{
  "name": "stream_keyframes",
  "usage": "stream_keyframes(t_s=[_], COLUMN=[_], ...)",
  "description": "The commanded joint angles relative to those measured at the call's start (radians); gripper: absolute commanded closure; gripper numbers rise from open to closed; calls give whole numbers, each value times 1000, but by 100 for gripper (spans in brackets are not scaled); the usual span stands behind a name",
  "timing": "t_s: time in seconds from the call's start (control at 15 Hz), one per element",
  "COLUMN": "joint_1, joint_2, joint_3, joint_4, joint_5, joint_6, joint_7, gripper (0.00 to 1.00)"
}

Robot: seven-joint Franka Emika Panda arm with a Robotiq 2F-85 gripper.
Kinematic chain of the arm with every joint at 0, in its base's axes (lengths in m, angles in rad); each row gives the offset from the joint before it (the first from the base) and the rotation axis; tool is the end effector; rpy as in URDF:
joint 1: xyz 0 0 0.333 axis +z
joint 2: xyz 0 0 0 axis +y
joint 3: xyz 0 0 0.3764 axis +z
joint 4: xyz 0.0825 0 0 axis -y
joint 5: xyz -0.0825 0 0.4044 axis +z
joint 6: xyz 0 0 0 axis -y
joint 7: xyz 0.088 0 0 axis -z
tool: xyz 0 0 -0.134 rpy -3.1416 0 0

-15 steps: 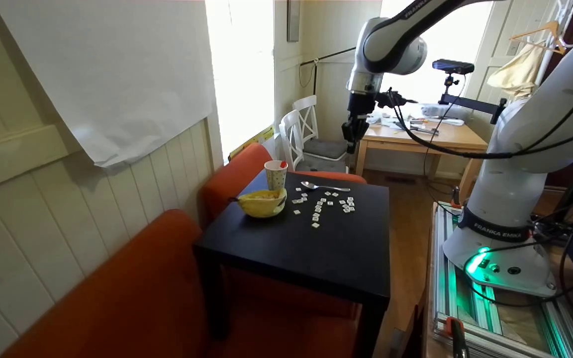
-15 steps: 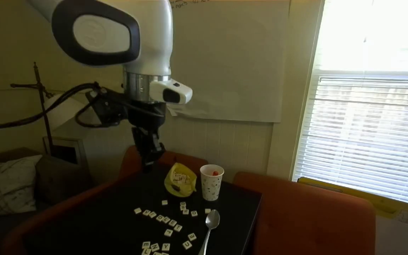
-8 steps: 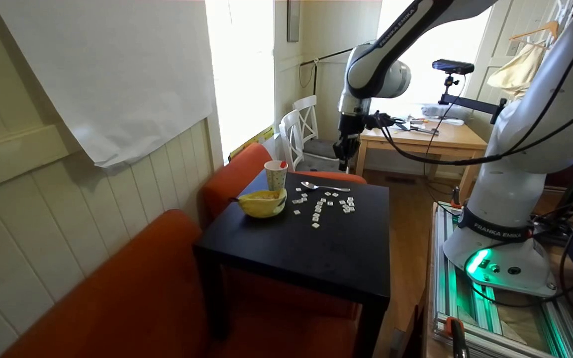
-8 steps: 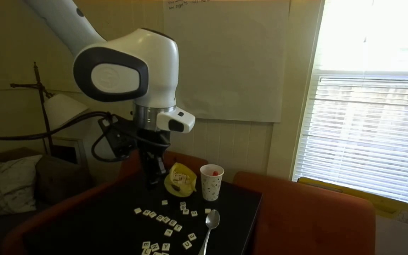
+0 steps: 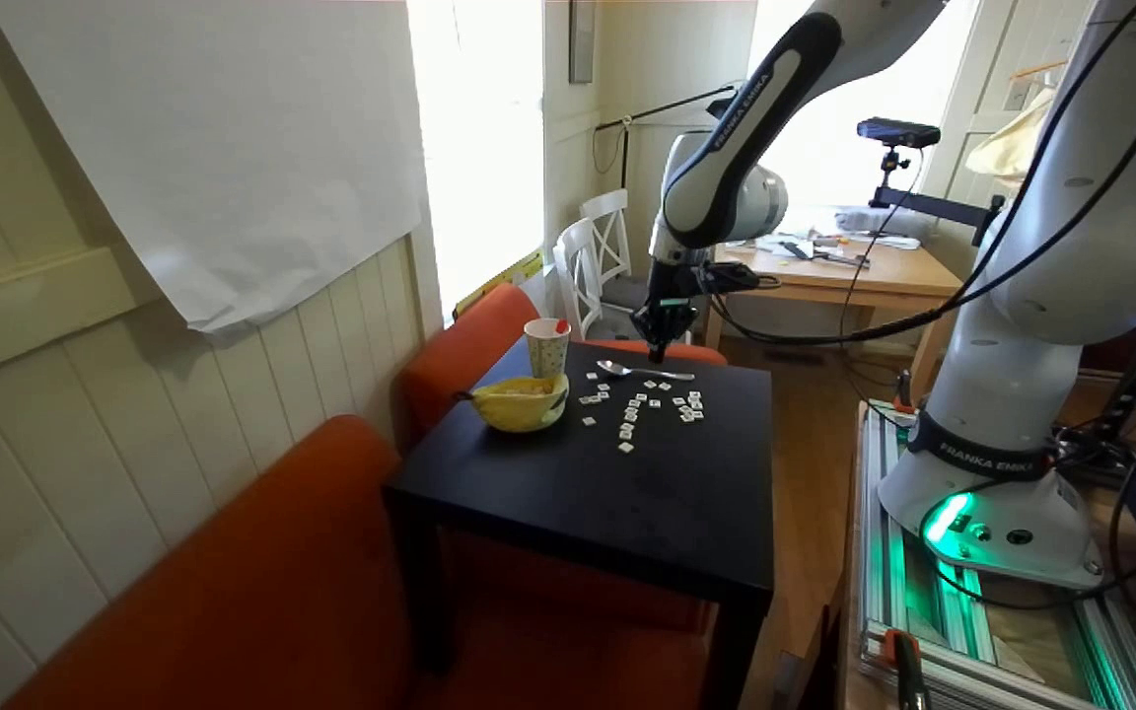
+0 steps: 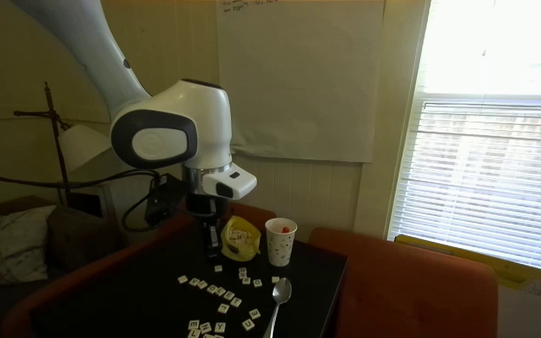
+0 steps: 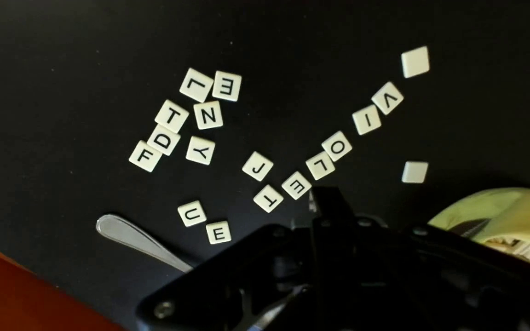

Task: Move three letters and place them next to the spoon

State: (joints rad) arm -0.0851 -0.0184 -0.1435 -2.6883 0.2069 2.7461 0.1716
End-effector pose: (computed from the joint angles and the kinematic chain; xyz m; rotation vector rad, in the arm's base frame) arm 0.4177 -0.1032 0.2608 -2.9210 0.8849 -0.1190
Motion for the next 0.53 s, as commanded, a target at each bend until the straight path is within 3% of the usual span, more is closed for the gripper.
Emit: stream_keyframes(t_s=[0.0,0.27,0.47], joint_1=[-14,-3,3], joint_2=[82,143,168], joint_3=[10,-13,4], joint_4=[15,0,-1], joint_5=[-23,7,119], joint_6=[93,147,143], joint_7=[210,392,468], gripper=[98,98,98])
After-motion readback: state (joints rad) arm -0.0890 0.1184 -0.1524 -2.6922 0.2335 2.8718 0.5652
